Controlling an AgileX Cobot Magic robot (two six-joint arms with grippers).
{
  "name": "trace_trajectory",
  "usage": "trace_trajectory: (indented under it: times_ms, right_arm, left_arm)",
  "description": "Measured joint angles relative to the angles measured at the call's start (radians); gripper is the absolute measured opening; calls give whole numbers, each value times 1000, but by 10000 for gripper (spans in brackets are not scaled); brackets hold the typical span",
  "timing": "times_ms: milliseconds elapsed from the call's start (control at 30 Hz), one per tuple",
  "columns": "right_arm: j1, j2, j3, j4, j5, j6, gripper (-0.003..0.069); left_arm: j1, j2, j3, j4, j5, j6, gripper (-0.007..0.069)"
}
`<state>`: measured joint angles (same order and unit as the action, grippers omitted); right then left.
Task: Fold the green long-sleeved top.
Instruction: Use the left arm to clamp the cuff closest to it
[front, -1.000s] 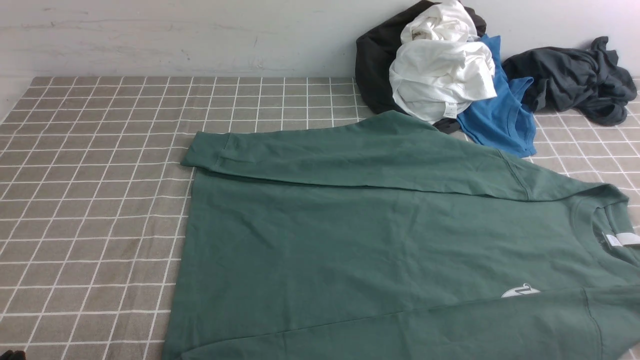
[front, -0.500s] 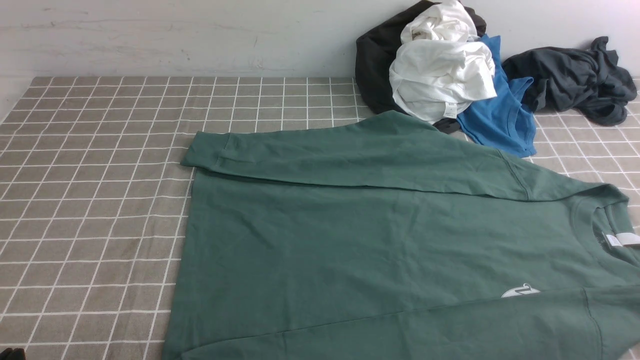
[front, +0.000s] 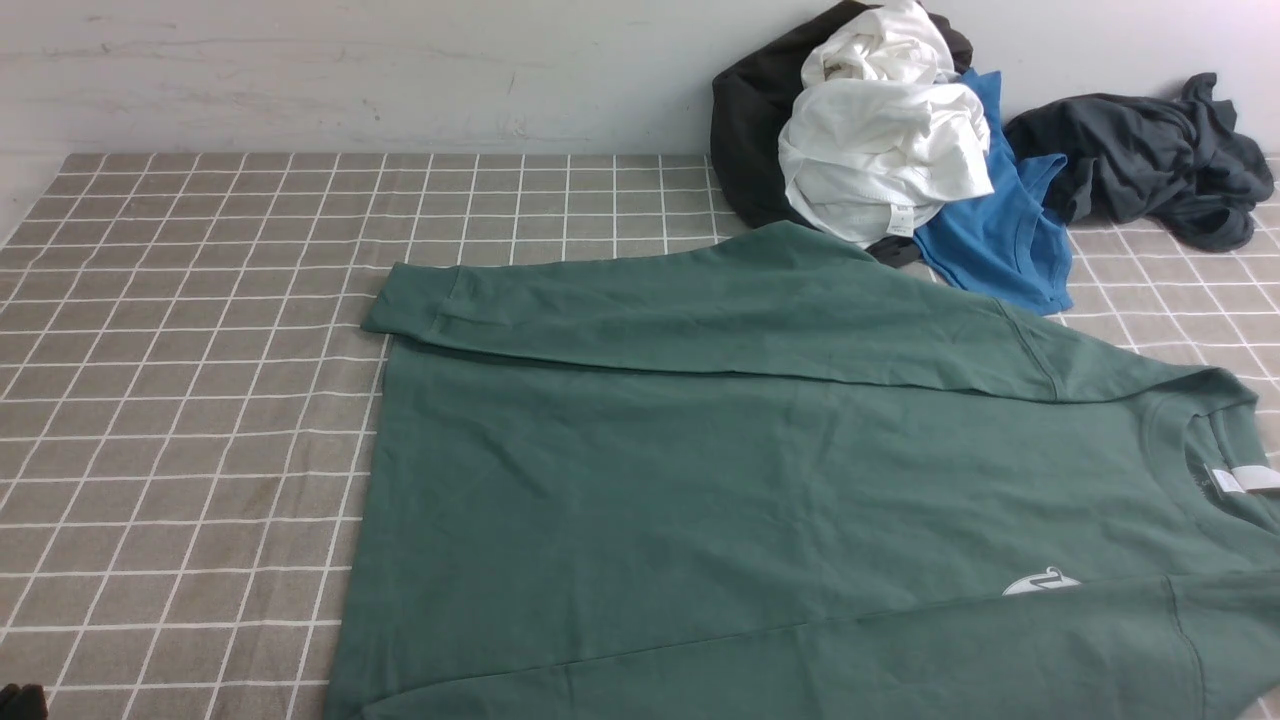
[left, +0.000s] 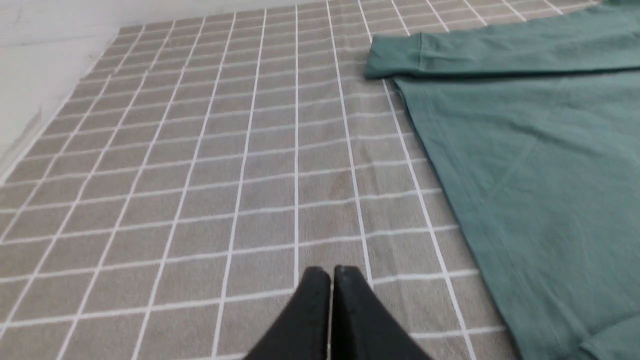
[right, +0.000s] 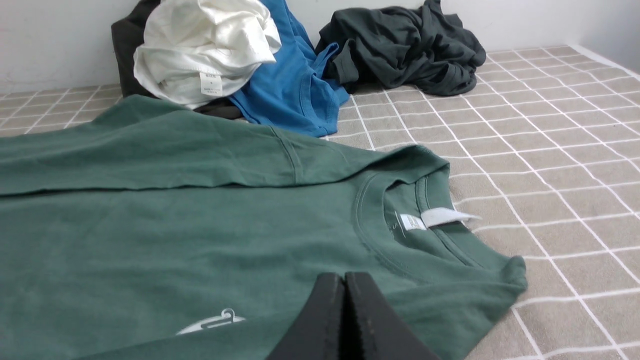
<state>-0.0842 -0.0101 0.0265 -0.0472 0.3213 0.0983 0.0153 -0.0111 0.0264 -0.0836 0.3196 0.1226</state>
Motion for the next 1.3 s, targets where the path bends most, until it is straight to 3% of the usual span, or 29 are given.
trace_trajectory:
  times_ms: [300,433,567,667,833,933,1000,1067,1233,1300]
  right_arm:
    - [0,0,0,0,-406,7,-14]
    - [0,0,0,0,-650,75,-14]
    - [0,0,0,-1,-752,142,-14]
    - [0,0,-47,-18,-693,178,-14]
    - [0,88,-305,-124,-451,184,-14]
    - [0,223,-478,-218,-253,184,-13]
    - [0,281,-524,-237,-188,183,-13]
    - [4,410,-582,-258,-47,182,-13]
    - [59,643,-613,-152,217,129,-13]
    - [121,795,-613,-25,381,4,-13]
  left_arm:
    - [-18,0,2,-1,-409,0,-8]
    - [-19,0,2,-4,-547,-2,-8]
    - [-19,0,2,-16,-644,-70,-8]
    - [-19,0,-21,-13,-731,-166,-8]
    - [-20,101,-305,62,-550,-154,-8]
    - [-20,278,-503,84,-336,-99,-8]
    - [-20,337,-549,84,-259,-95,-8]
    - [-20,488,-600,51,-84,-106,-8]
    - [-21,732,-606,-75,225,-104,-7]
    - [-30,902,-606,-155,385,-66,8]
